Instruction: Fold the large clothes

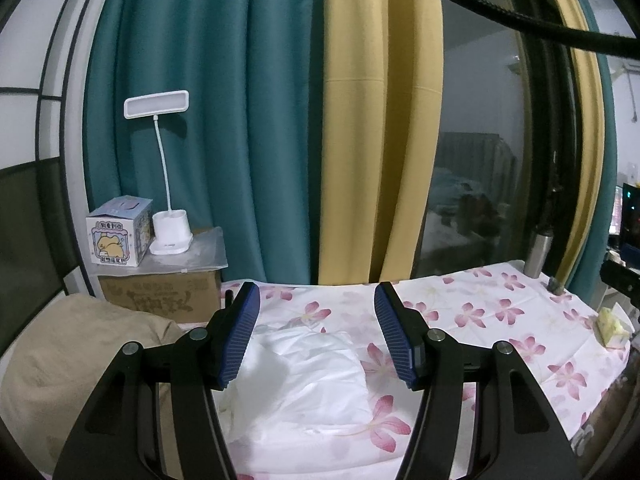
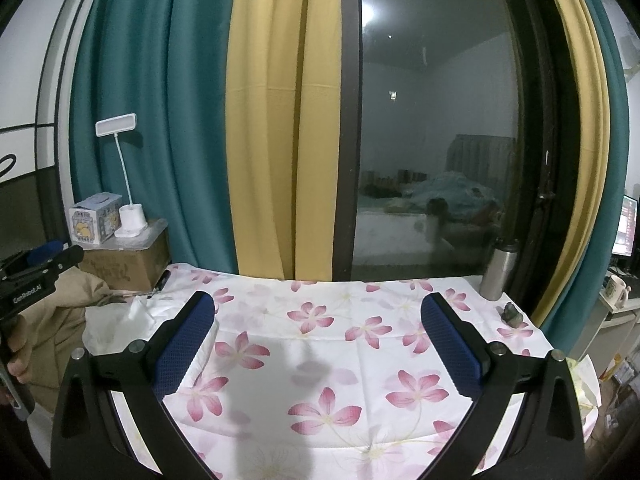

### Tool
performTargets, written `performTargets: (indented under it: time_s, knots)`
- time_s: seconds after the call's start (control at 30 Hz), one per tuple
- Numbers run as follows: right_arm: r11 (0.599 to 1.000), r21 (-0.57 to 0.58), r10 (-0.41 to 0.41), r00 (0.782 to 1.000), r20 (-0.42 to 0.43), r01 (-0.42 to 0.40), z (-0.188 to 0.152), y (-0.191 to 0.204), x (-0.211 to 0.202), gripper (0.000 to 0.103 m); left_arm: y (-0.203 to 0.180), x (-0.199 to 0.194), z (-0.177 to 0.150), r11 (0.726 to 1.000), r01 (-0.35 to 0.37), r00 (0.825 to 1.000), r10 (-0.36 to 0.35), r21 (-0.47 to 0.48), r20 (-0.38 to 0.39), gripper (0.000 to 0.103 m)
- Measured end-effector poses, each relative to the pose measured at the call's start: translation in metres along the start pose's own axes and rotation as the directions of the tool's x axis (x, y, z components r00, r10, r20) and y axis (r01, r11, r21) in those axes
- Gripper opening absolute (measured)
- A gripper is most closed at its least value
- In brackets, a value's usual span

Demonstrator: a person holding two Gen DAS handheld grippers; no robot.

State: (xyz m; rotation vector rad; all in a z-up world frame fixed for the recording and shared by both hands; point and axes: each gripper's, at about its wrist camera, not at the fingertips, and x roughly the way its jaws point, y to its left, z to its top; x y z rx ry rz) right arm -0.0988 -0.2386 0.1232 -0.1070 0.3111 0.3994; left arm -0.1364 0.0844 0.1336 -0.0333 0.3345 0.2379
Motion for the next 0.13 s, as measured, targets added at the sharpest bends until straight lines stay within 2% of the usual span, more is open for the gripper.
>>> performTargets:
  time_s: [0.13]
  knots:
    - [1.0,0.001,-0.001,1.0,-0.002,0.001,0.0005,0.0004,0.0004,0.102,-0.0011,0.001,-0.0002,1.0,0.006,1.0,-0.006,0.006,-0.002,0.063]
